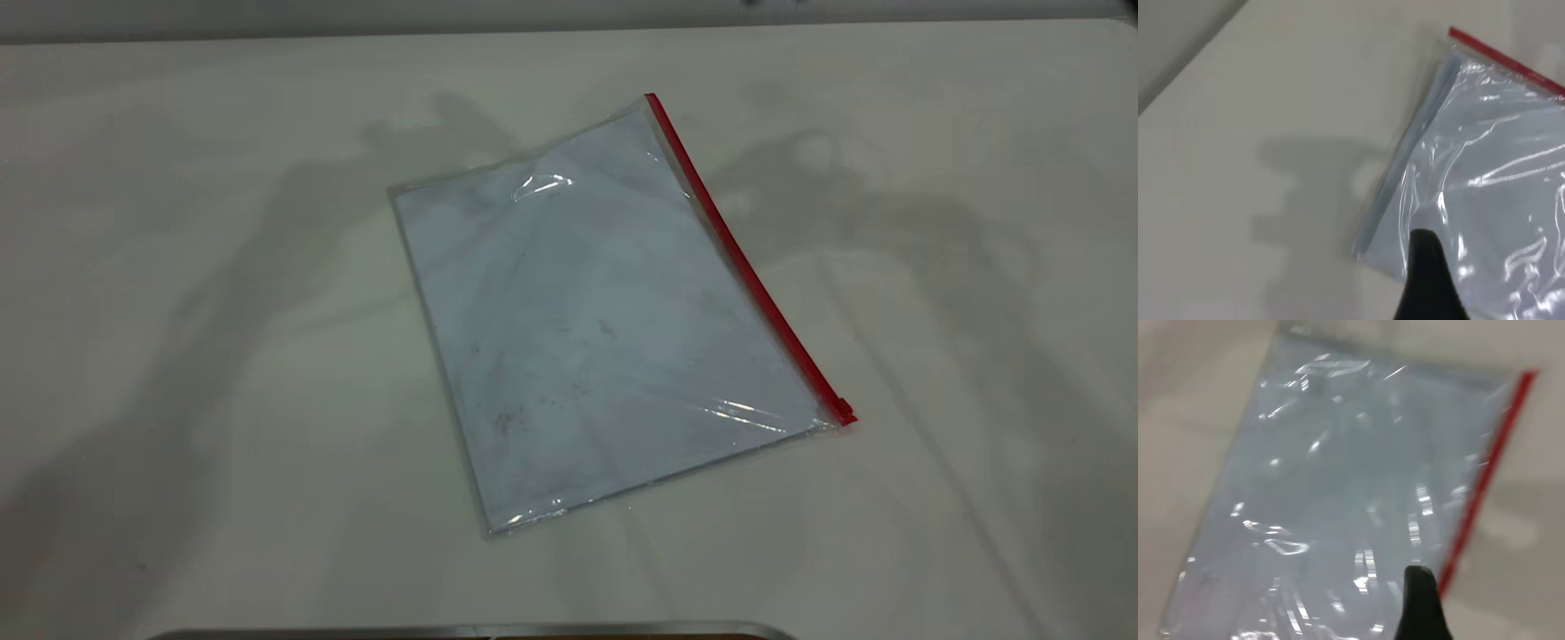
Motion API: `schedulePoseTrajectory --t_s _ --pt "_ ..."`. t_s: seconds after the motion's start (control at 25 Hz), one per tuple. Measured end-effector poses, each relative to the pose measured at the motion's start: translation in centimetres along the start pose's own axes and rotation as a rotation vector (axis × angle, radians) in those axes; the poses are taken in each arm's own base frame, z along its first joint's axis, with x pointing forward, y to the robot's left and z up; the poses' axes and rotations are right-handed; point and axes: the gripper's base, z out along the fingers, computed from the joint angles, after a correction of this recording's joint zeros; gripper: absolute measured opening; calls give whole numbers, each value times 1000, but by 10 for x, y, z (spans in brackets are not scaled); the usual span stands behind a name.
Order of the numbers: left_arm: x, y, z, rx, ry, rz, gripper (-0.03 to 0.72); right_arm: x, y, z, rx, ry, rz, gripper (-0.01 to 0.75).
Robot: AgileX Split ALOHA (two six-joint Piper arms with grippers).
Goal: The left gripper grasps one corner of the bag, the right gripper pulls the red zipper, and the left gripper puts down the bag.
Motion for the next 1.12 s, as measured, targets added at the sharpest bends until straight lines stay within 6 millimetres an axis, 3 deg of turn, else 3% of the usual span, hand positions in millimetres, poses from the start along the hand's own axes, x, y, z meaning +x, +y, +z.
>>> schedulePoseTrajectory --t_s 0.2,0.4,0.64,0.88,1.12 --pt "0 -7 -57 -79 -6 -48 565 -37 15 -77 99 -23 -47 576" --pt "-1 -12 -100 -170 -61 -80 565 -46 42 -149 157 -61 -58 576" --pt "2 -18 -142 -247 -127 -150 565 -39 78 -229 239 -156 -66 576" --pt "9 -28 -192 -322 -220 -239 565 -22 116 -300 287 -323 34 576" --pt "41 -54 -239 -332 -252 -248 565 25 152 -339 291 -375 55 576"
